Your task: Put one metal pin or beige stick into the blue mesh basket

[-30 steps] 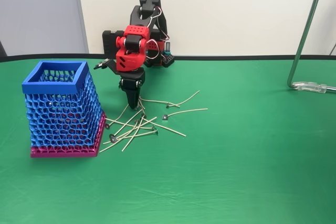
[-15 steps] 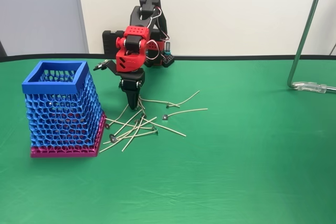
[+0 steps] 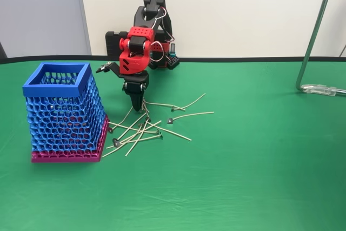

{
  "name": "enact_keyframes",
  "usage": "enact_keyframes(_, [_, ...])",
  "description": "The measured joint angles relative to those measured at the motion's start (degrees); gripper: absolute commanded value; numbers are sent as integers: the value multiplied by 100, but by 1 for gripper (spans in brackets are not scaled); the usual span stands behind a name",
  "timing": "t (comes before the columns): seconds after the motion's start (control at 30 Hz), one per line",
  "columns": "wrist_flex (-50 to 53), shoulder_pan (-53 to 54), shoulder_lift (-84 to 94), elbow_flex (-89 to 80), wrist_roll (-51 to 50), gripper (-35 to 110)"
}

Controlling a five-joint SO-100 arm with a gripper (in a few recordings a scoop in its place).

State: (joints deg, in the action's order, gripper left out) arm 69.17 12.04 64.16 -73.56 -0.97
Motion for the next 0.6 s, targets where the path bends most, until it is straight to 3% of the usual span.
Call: enact_keyframes(0.6, [255,26,439,0,0,1])
